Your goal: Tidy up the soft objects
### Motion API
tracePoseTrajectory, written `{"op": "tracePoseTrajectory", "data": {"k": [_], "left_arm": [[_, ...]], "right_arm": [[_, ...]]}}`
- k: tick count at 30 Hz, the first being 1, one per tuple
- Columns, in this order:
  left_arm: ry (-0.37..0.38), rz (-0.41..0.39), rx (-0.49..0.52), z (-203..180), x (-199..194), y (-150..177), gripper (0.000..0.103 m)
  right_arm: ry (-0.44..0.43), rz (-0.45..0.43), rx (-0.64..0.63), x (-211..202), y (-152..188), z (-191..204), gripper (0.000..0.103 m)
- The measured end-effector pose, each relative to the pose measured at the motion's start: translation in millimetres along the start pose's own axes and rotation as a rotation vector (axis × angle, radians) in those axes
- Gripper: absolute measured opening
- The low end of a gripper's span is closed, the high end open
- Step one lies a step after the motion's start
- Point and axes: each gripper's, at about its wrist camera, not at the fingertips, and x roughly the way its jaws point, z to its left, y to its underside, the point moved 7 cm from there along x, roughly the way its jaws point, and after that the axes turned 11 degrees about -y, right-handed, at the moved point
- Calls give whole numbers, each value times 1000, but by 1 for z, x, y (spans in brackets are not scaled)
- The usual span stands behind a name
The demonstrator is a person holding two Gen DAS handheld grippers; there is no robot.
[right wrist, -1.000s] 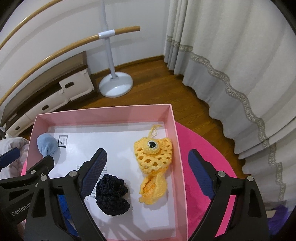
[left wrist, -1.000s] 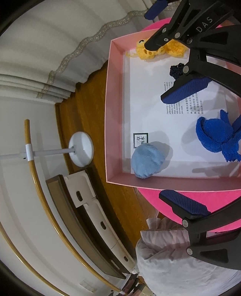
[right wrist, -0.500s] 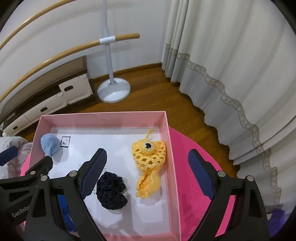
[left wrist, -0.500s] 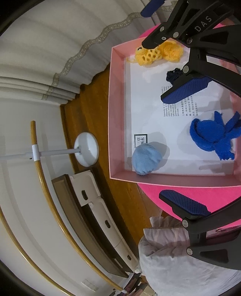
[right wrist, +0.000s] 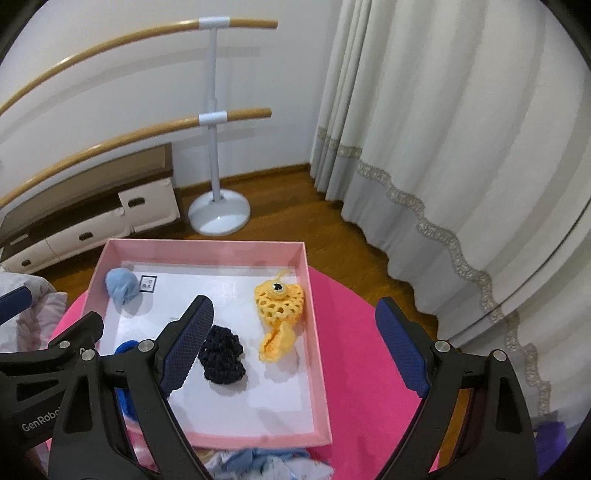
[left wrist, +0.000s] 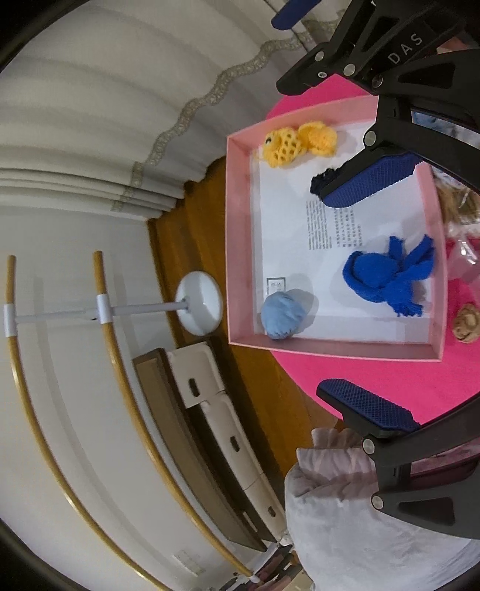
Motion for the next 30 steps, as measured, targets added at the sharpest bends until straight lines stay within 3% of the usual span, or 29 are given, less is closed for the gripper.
{"op": "tracePoseTrajectory", "data": {"k": [8,19,30], "left_arm": [[7,-91,-16,9,-70,32,92],[-40,-222,-28,22,-162,78,92],[-36,-310,-35,32,-220,124,92]], "right_arm": [[40,-94,-35,-66,11,3,88],[65,-199,-61,-143,25,6,88],[135,-296,-100,-206,43,11,88]]}}
